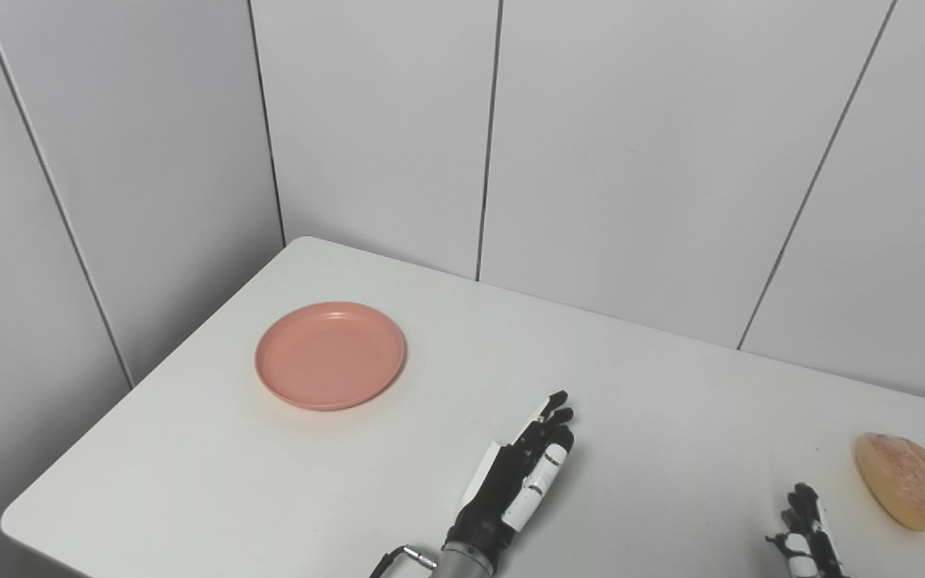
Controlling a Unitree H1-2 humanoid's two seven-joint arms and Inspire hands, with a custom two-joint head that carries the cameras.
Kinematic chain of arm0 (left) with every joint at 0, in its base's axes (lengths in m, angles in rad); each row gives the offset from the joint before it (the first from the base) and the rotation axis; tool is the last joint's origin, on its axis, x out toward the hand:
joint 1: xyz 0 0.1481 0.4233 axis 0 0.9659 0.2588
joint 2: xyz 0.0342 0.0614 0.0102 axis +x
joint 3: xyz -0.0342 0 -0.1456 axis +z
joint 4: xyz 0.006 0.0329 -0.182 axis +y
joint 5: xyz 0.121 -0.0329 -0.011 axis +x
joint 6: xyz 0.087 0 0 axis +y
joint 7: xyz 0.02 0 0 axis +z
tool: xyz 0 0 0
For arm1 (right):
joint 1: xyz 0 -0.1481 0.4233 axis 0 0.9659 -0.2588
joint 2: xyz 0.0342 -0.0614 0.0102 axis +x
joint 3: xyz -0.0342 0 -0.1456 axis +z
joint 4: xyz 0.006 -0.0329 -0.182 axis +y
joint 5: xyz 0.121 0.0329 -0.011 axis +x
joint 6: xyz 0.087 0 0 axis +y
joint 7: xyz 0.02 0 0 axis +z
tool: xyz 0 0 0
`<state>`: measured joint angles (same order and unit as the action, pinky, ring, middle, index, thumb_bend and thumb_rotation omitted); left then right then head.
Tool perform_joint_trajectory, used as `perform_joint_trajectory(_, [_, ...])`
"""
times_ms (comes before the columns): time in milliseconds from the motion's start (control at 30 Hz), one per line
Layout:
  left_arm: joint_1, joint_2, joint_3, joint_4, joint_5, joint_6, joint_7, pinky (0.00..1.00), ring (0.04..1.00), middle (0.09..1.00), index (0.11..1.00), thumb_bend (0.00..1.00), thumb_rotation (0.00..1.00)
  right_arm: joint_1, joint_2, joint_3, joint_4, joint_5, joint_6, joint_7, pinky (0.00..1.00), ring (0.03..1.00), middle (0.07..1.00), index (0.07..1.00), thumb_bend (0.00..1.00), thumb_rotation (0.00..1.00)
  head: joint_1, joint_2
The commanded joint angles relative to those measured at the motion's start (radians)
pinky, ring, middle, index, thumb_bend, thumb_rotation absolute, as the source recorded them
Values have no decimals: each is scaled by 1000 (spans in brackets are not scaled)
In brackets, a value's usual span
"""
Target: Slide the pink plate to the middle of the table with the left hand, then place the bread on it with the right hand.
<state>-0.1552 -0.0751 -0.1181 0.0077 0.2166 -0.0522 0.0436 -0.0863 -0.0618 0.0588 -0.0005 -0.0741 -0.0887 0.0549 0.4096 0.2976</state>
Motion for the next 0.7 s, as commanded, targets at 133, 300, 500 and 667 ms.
perform_joint_trajectory(133, [-64,-1,43,-109,-23,16,10,855,880,893,889,426,1000,1,11,-3,24,8,-31,-6,1000,1000,1000,1000,238,1000,4,-2])
perform_joint_trajectory(300, [-100,14,70,-160,-39,46,3,854,877,898,895,416,1000,-1,6,-6,28,14,-33,-1,1000,1000,1000,1000,242,1000,17,-3])
perform_joint_trajectory(500, [-157,46,119,-176,-82,47,6,870,877,903,901,423,1000,-2,3,-8,32,23,-30,1,1000,1000,1000,1000,228,1000,25,-3])
perform_joint_trajectory(667, [-196,85,165,-150,-111,24,8,878,881,906,905,453,1000,-2,2,-6,37,16,-38,-3,1000,1000,1000,1000,248,1000,26,-5])
